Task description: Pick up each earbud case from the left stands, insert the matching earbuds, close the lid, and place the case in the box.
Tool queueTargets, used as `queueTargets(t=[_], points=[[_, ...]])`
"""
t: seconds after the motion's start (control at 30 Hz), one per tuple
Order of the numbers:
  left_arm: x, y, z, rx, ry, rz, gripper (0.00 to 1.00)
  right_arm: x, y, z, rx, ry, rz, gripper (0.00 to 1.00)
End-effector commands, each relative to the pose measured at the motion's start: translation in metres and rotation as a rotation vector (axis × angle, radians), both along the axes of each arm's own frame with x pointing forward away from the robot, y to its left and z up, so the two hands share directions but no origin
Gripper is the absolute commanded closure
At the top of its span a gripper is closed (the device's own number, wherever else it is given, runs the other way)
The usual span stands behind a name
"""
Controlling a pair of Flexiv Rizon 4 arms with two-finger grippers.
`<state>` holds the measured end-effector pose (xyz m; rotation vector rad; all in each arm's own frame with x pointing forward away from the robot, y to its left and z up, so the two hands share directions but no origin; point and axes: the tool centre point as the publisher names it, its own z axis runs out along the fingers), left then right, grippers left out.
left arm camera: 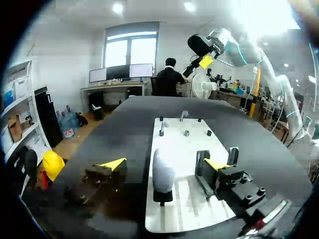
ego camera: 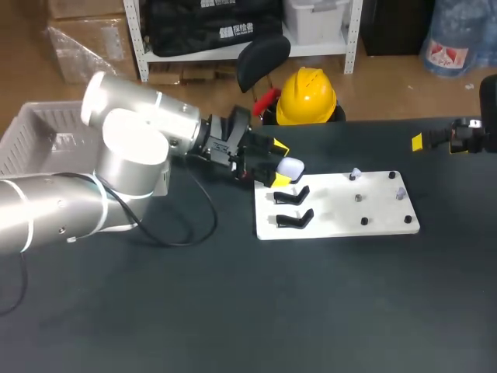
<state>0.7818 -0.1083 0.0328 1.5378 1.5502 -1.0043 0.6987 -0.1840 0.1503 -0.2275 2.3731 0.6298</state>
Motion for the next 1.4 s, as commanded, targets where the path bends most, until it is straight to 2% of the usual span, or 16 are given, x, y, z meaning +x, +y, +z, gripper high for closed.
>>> queueTargets(t=[0.03, 0.4, 0.53, 0.6, 0.77, 1.0, 1.2, 1.27, 1.3, 1.4], points=[[0.012, -0.006, -0.01, -0.003, 0.015, -0.018, 0.05, 0.001, 0.0, -0.001, 0.002, 0.0, 0.002, 0.0], [0.015, -0.01, -0.018, -0.008, 0.03, -0.02, 0.11, 0.001, 0.0, -0.001, 0.002, 0.0, 0.002, 0.0], [0.014, -0.01, -0.02, -0.01, 0.035, -0.02, 0.16, 0.001, 0.0, -0.001, 0.002, 0.0, 0.002, 0.0], [0.014, -0.01, -0.021, -0.011, 0.038, -0.02, 0.26, 0.001, 0.0, -0.001, 0.002, 0.0, 0.002, 0.0], [0.013, -0.011, -0.023, -0.014, 0.042, -0.02, 0.33, 0.001, 0.0, -0.001, 0.002, 0.0, 0.002, 0.0], [0.012, -0.011, -0.024, -0.01, 0.043, -0.022, 0.34, 0.001, 0.0, -0.001, 0.002, 0.0, 0.002, 0.0], [0.011, -0.012, -0.024, -0.006, 0.04, -0.03, 0.4, 0.001, 0.0, -0.001, 0.002, 0.0, 0.002, 0.0], [0.011, -0.012, -0.024, -0.007, 0.04, -0.031, 0.44, 0.001, 0.0, -0.001, 0.002, 0.0, 0.002, 0.0], [0.011, -0.012, -0.024, -0.008, 0.04, -0.031, 0.51, 0.001, 0.0, -0.001, 0.002, 0.0, 0.002, 0.0], [0.01, -0.012, -0.024, -0.007, 0.04, -0.031, 0.6, 0.001, 0.0, -0.001, 0.002, 0.0, 0.002, 0.0]])
